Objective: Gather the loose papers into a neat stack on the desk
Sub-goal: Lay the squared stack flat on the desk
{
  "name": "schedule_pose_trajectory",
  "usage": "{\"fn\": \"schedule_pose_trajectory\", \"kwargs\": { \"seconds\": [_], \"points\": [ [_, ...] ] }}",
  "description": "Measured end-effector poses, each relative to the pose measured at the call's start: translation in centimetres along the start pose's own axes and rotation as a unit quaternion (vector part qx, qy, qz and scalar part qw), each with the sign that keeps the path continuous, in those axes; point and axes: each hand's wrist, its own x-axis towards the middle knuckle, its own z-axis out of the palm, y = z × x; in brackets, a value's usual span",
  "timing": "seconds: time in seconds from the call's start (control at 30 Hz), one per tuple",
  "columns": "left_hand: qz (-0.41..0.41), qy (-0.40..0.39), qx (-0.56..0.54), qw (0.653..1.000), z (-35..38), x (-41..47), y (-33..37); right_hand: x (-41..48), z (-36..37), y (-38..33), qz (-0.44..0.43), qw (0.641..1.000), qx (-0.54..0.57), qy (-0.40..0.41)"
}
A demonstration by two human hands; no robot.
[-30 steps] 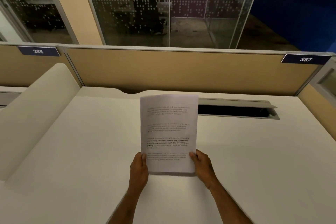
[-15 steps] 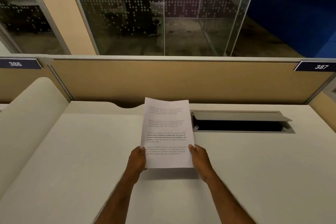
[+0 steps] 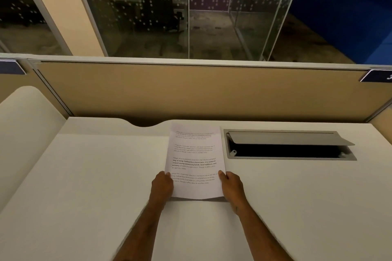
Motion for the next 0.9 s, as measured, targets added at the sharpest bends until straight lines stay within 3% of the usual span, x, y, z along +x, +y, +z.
{"fn": "schedule_pose_trajectory", "kwargs": {
  "seconds": [0.17,0.43,0.57,0.73,0.9],
  "points": [
    [-0.01,-0.005,0.004,1.0,-0.2,-0.1,0.8,-1.3,-1.3,1.7,0.036,0.999,-0.007,-0.011],
    [0.007,-0.018,0.009,1.0,-1.0,-1.0,0.3,-2.6,-1.6,2.2,0.056,0.995,0.074,0.032],
    [0.012,0.006,0.019,1.0,-1.5,-2.5,-1.6,-2.6,-1.8,2.2,0.06,0.994,0.084,0.036],
    [0.004,0.047,-0.057,0.997,-1.5,-4.3,-2.6,-3.1,-1.8,2.2,0.068,0.99,0.112,0.044],
    [0.006,0.063,-0.06,0.996,-1.5,-4.7,-2.5,-3.4,-1.5,2.6,0.044,0.989,0.107,0.094]
  ]
}}
